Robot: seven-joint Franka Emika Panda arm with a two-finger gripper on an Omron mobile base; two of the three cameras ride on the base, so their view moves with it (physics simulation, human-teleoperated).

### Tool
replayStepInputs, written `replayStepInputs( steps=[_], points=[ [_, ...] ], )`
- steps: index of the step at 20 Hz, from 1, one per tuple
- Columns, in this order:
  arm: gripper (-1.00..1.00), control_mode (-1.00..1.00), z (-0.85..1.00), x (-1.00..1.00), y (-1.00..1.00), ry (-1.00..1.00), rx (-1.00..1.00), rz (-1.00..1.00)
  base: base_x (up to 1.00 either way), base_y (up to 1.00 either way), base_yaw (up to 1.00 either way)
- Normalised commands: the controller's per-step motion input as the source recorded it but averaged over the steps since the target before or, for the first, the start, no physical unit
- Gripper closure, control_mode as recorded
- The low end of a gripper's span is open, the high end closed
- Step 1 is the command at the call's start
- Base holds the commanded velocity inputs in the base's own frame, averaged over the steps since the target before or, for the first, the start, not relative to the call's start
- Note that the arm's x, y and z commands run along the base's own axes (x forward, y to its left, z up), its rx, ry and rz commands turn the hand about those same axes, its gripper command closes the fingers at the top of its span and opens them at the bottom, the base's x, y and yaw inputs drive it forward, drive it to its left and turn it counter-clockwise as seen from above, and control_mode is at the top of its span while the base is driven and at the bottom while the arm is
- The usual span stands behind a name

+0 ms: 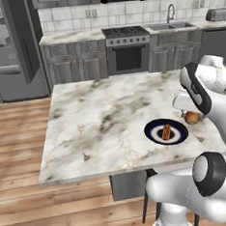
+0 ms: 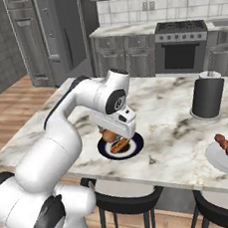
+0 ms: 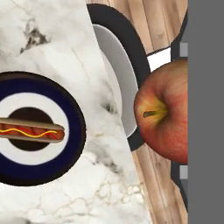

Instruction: Pick up the peach and apple from the fridge and place one fruit on each plate on the dining counter.

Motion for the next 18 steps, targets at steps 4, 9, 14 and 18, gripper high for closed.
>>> replayStepInputs(
  steps=[4, 9, 14, 18],
  points=[
    [1.00, -1.00, -0.50, 0.61, -0.37, 0.11, 0.00, 0.00, 0.00, 0.00, 0.00],
    [1.00, -1.00, -0.59, 0.56, -0.18, 0.00, 0.00, 0.00, 0.00, 0.00, 0.00],
    [1.00, -1.00, -0.56, 0.64, -0.02, 0.00, 0.00, 0.00, 0.00, 0.00, 0.00],
    [1.00, -1.00, -0.48, 0.58, -0.01, 0.00, 0.00, 0.00, 0.00, 0.00, 0.00]
  ],
)
